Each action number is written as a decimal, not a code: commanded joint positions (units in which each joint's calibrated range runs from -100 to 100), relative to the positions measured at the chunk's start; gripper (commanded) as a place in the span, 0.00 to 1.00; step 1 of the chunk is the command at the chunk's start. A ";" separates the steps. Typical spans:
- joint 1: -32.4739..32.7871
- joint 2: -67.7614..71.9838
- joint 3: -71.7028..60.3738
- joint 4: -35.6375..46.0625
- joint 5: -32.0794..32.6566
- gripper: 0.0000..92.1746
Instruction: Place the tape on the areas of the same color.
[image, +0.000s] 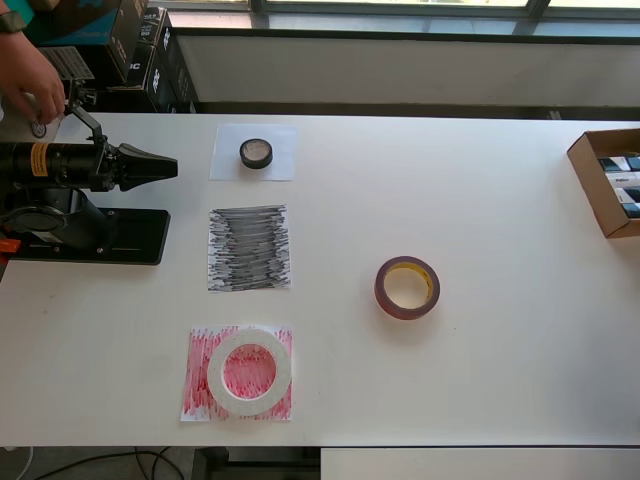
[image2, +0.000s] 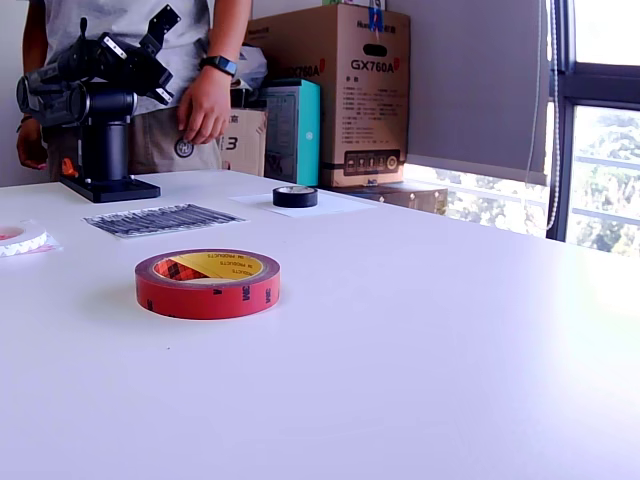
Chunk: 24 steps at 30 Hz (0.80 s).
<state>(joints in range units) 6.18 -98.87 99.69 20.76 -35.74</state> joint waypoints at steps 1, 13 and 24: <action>-0.33 0.93 -1.51 0.24 -0.44 0.00; -0.25 33.39 -23.68 0.41 0.14 0.00; 0.85 56.40 -59.85 28.50 0.30 0.00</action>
<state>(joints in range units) 6.53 -60.38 63.58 28.16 -35.74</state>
